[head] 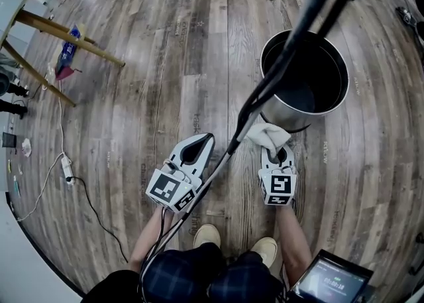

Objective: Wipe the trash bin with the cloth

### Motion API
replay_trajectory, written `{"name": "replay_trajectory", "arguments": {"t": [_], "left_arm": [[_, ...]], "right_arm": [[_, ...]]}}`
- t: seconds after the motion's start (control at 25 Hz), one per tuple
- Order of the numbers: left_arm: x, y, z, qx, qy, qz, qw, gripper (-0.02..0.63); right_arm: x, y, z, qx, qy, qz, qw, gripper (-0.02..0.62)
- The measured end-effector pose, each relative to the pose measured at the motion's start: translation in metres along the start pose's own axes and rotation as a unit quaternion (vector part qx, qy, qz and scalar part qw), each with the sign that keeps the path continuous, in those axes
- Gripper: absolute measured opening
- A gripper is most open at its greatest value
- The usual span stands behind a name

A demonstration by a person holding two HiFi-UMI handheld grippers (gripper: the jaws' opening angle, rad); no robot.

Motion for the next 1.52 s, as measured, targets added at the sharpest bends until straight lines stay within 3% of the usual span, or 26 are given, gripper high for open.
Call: {"name": "replay_trajectory", "arguments": {"t": [0.48, 0.68, 1.2, 1.52], "left_arm": [[0.001, 0.0, 0.002, 0.0, -0.002, 0.0, 1.0, -0.003], [0.001, -0.004, -0.003, -0.006, -0.001, 0.0, 1.0, -0.003], [0.001, -0.004, -0.003, -0.008, 0.003, -0.002, 1.0, -0.003], [0.0, -0.006, -0.001, -0.01, 0.005, -0.003, 0.9999, -0.003]], "right_arm": [[0.03, 0.046, 0.03, 0.038, -0.01, -0.048, 0.998, 0.092], [0.033, 0.046, 0.03, 0.044, -0.004, -0.046, 0.998, 0.092], [0.031, 0.01, 0.066, 0.068, -0.011, -0.035, 0.997, 0.092], [0.028, -0.015, 0.111, 0.113, 0.003, -0.023, 0.993, 0.092]]}}
Point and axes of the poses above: the fingertips, and each gripper's own axes: y forward along the fingers, z to its right, x out of its underside, the point moved 1 cm from there along -y, backward along the fingers, and after that the axes turned 14 degrees about y, right-handed, at the moved point
